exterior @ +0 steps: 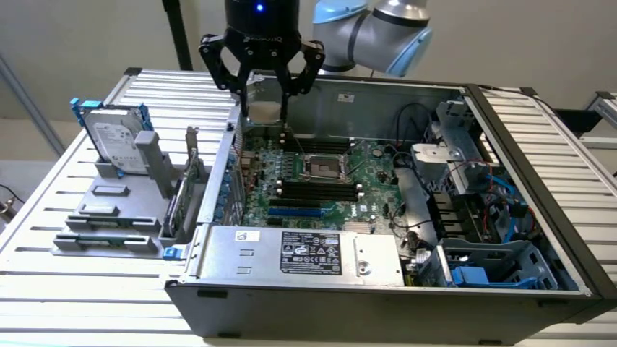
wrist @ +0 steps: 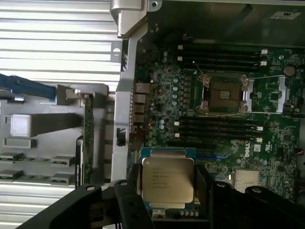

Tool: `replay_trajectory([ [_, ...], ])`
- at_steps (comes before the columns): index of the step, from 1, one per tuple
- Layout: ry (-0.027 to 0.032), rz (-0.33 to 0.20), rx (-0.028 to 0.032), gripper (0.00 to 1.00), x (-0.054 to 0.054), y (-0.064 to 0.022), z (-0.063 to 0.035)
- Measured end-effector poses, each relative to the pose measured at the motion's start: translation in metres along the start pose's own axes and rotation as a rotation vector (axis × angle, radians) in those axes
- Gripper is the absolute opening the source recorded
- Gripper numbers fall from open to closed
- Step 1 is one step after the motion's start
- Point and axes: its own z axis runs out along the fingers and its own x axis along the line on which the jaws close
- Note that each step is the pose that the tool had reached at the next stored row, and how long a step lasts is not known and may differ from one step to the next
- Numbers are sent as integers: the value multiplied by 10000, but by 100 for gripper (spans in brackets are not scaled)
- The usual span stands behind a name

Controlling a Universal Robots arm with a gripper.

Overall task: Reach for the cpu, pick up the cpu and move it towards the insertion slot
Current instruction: 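Pick up the cpu and move it towards the insertion slot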

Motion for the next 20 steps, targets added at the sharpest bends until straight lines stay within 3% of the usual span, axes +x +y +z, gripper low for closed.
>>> replay_trajectory([
  [11, -1, 0, 0, 55, -505, 16, 60],
  [15, -1, 0, 18, 55, -651, 112, 94],
  [20, 1, 2, 57, 55, -769, 292, 136],
])
